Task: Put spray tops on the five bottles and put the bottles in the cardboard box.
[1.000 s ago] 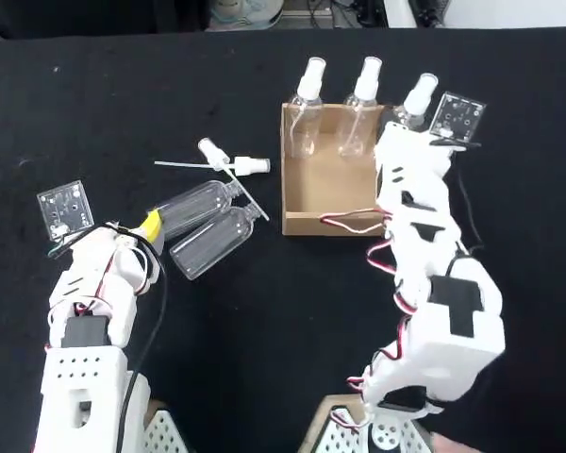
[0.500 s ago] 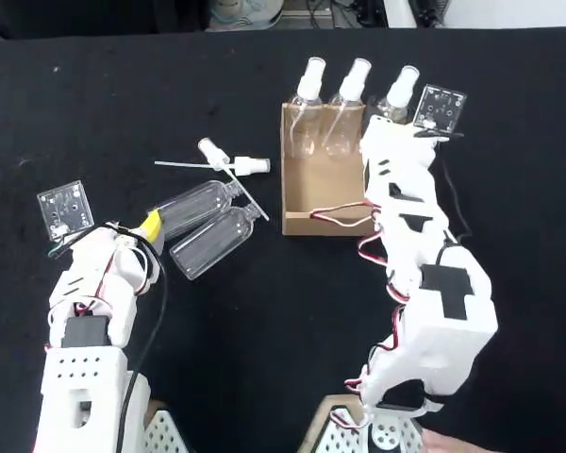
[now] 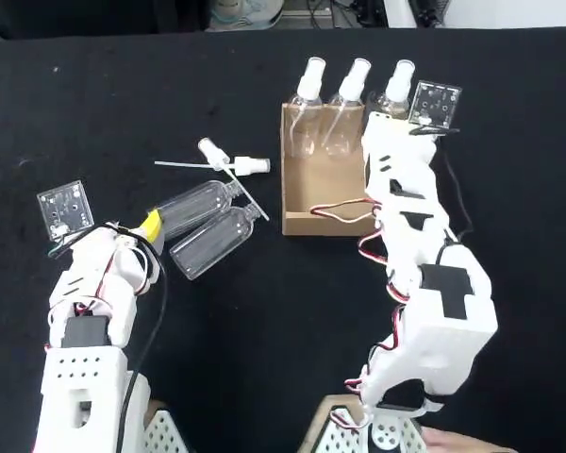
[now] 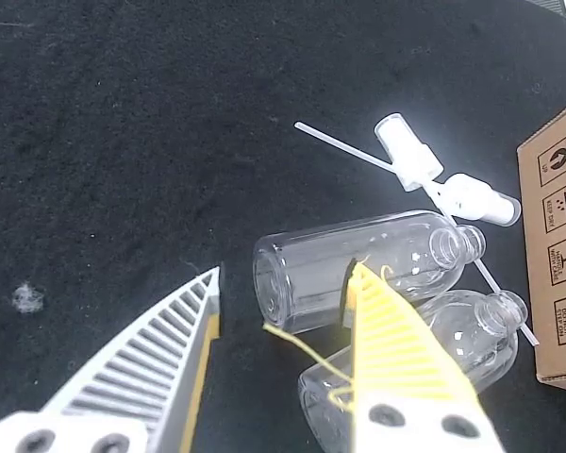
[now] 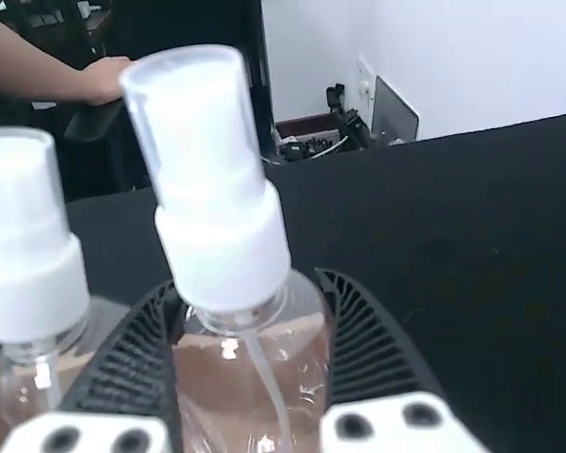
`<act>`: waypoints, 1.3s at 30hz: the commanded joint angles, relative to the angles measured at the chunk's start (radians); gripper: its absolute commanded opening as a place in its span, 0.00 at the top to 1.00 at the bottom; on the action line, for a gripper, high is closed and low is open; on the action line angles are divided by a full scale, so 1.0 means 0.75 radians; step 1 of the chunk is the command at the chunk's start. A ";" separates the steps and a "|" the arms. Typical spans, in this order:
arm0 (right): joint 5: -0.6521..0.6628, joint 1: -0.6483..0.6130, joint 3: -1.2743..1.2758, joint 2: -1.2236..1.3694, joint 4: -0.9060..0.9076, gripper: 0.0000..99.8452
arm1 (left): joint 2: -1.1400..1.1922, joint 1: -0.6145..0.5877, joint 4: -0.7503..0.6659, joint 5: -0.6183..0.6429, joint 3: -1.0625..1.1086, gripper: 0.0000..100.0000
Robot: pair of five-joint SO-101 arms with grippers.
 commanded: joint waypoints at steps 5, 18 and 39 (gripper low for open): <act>0.016 -0.014 -0.077 -0.005 -0.029 0.99 | -0.014 -0.007 -0.029 0.012 -0.015 0.79; 0.008 -0.010 -0.101 0.077 -0.039 0.99 | -0.014 -0.007 -0.027 0.014 -0.015 0.79; 0.006 -0.016 -0.064 0.069 -0.029 0.84 | -0.014 -0.007 -0.029 0.010 -0.015 0.79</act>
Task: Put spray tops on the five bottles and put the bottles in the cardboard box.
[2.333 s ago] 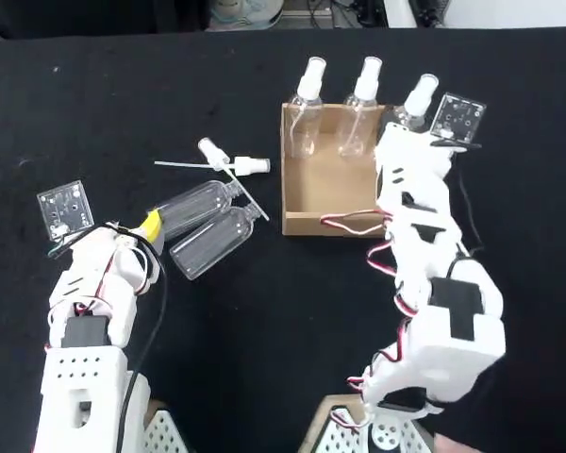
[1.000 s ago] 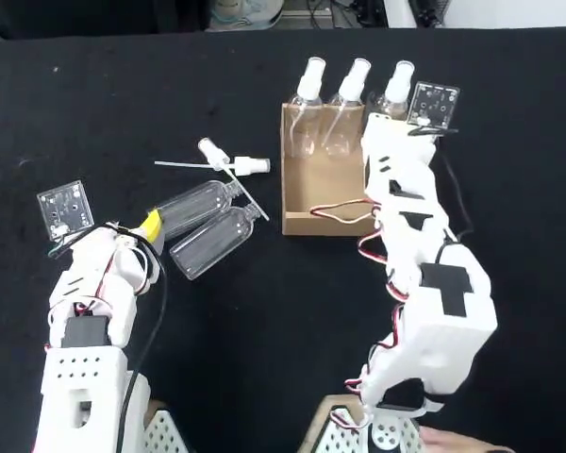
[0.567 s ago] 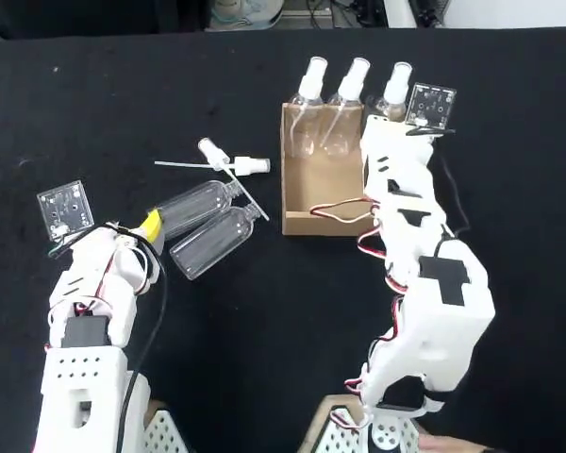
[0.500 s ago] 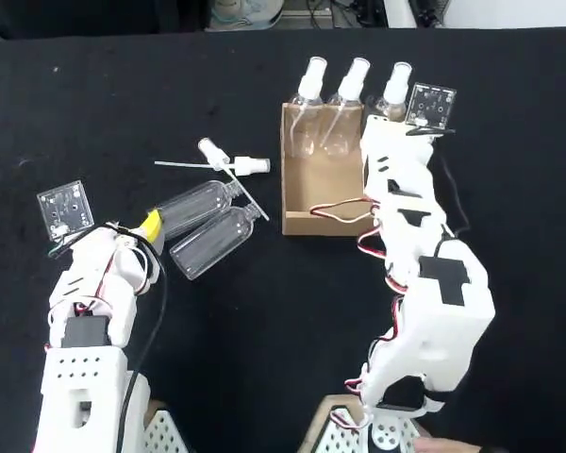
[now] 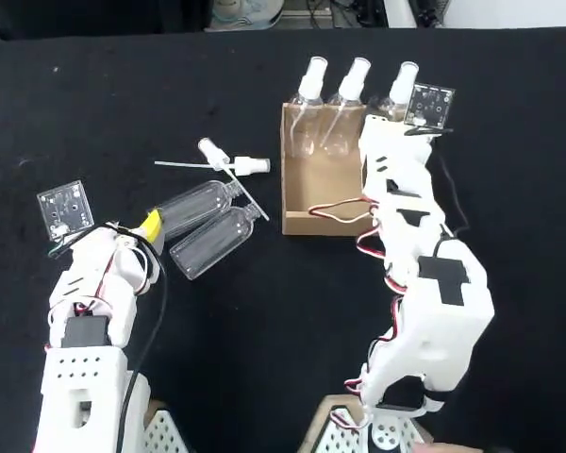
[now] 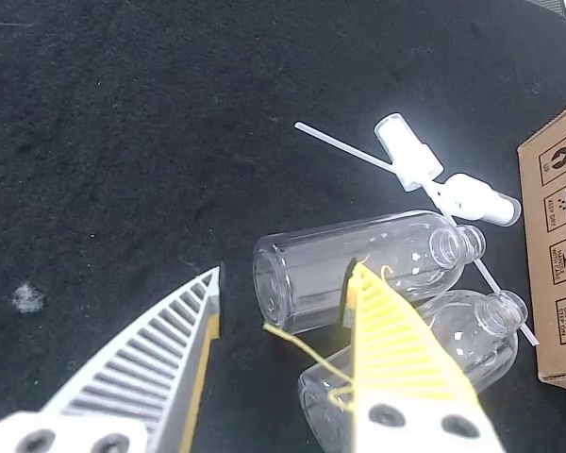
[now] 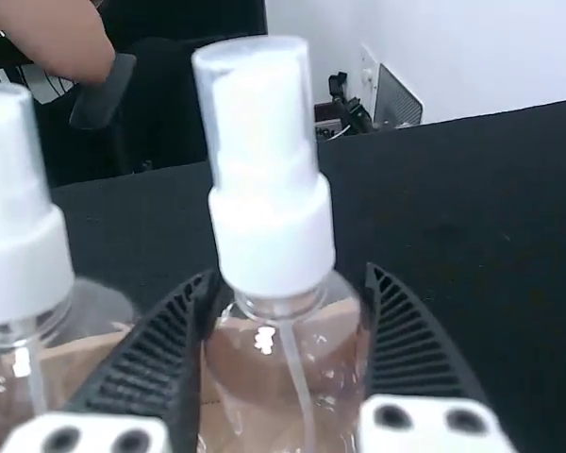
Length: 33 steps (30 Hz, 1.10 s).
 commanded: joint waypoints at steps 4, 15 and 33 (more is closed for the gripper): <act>0.004 -0.010 -0.015 -0.036 -0.027 0.79 | -0.014 -0.007 -0.029 0.010 -0.015 0.79; 0.004 -0.010 0.050 -0.105 -0.025 0.70 | -0.014 -0.007 -0.029 0.010 -0.015 0.79; 0.002 -0.006 0.298 -0.431 -0.008 0.70 | -0.014 -0.007 -0.029 0.008 -0.005 0.79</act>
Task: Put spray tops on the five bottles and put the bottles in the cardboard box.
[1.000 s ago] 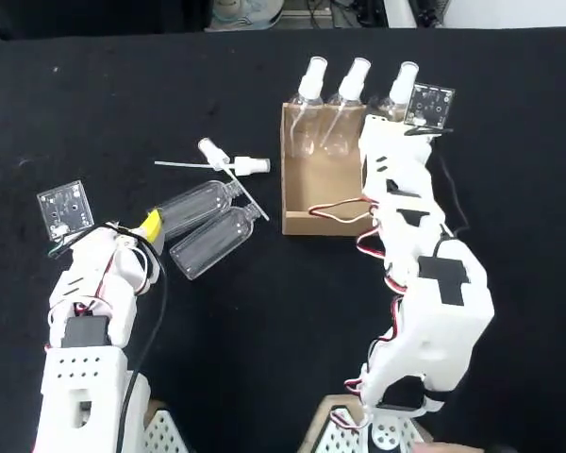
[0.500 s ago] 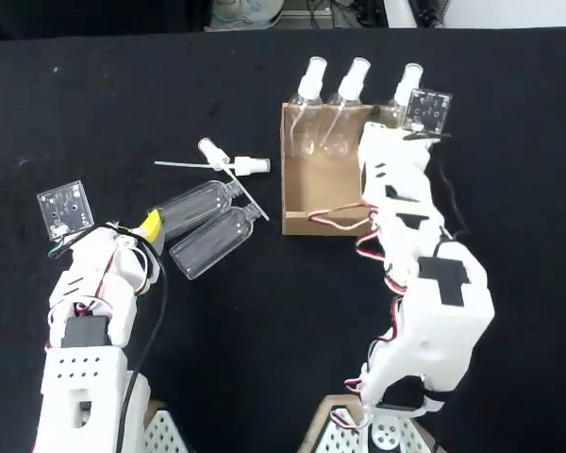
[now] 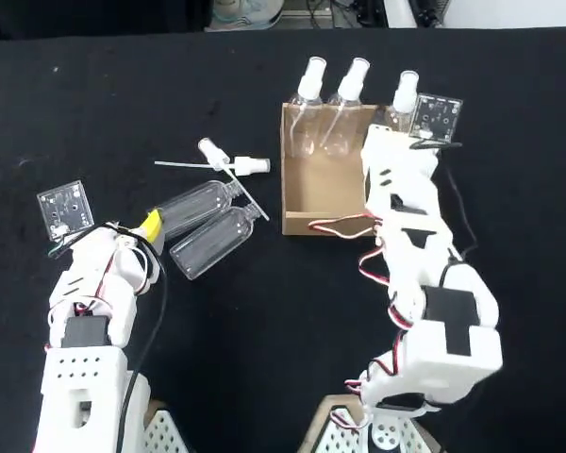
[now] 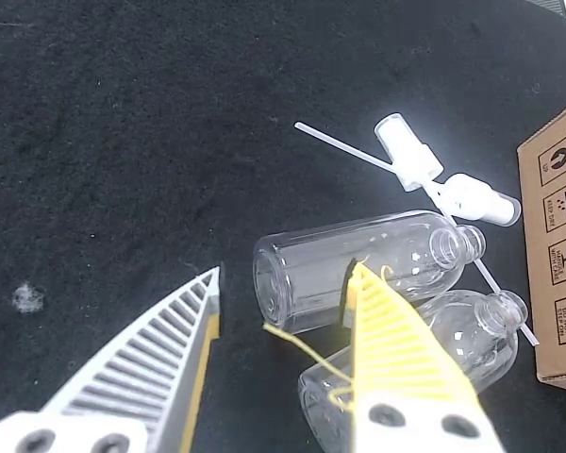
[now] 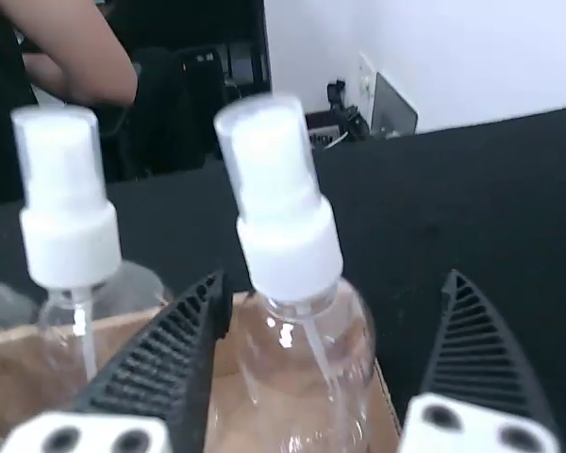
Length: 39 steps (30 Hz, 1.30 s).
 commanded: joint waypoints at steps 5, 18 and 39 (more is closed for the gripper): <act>0.002 -0.010 -0.024 -0.099 0.123 0.70 | -0.014 -0.001 -0.031 0.008 -0.007 0.79; 0.002 -0.010 -0.024 -0.157 0.243 0.70 | -0.014 -0.001 -0.031 0.008 -0.007 0.79; 0.002 -0.012 -0.034 -0.652 1.123 0.70 | -0.014 -0.005 -0.031 0.008 -0.005 0.79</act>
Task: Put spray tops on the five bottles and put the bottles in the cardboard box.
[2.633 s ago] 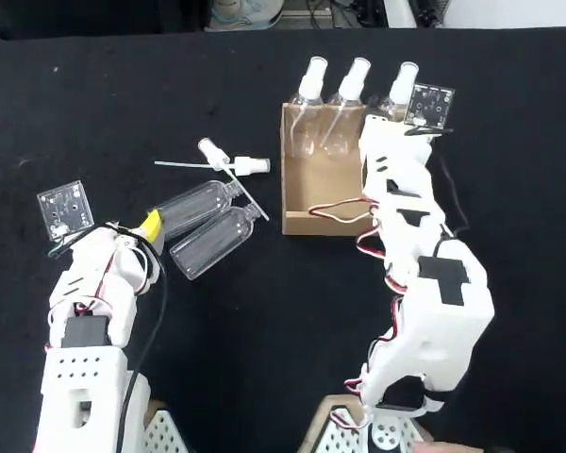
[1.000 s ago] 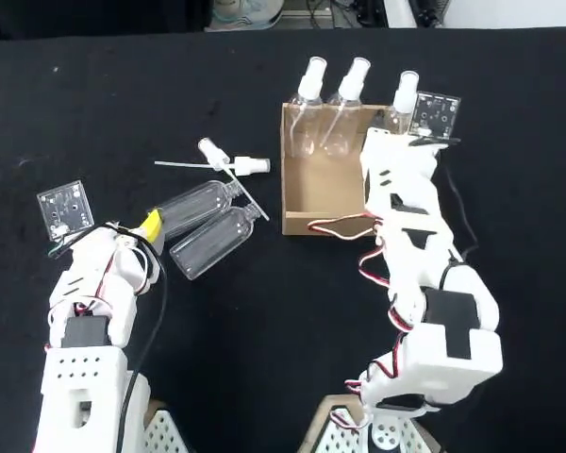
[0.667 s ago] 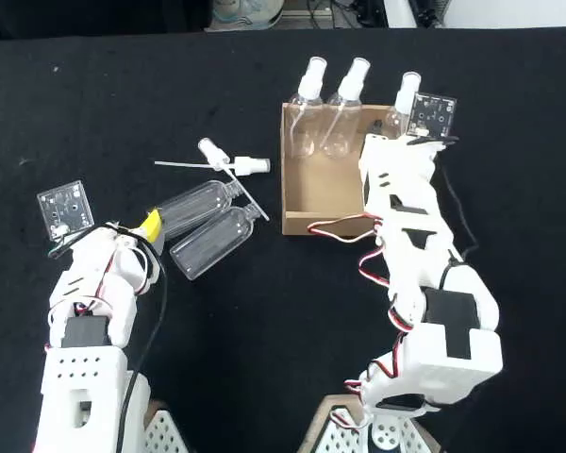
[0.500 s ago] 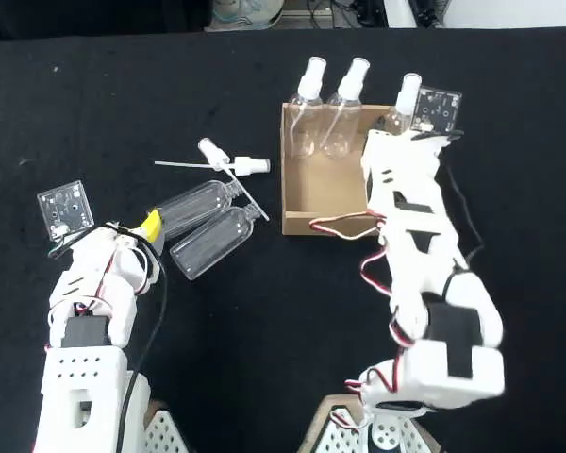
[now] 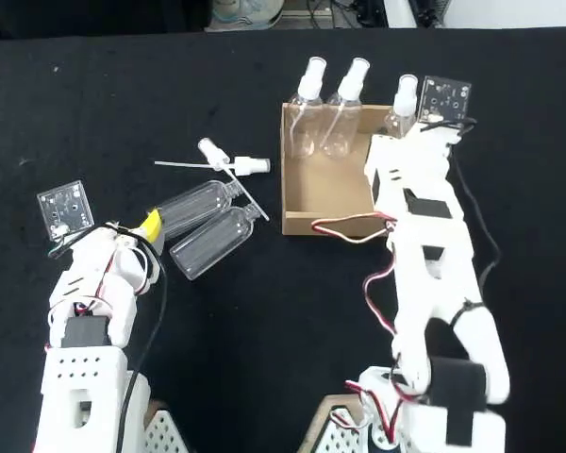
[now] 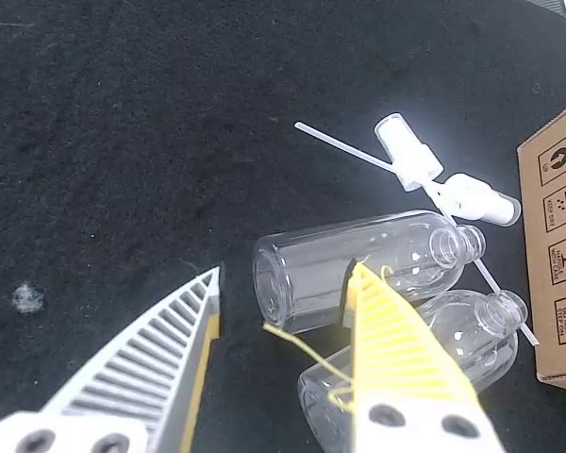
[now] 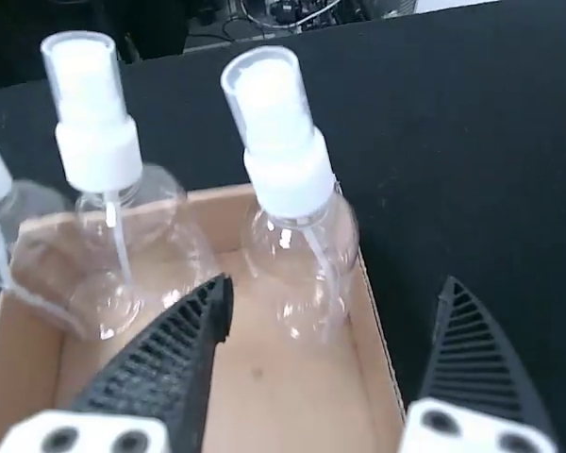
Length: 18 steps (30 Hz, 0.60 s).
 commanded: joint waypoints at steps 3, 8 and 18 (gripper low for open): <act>0.002 -0.012 -0.036 -0.216 0.293 0.71 | -0.014 -0.001 -0.031 0.008 -0.005 0.79; 0.002 -0.033 -0.036 -0.400 0.583 0.90 | -0.014 0.001 -0.031 0.010 -0.003 0.79; -0.198 -0.706 -0.028 -0.504 0.779 0.79 | -0.014 -0.054 -0.029 0.023 -0.001 0.79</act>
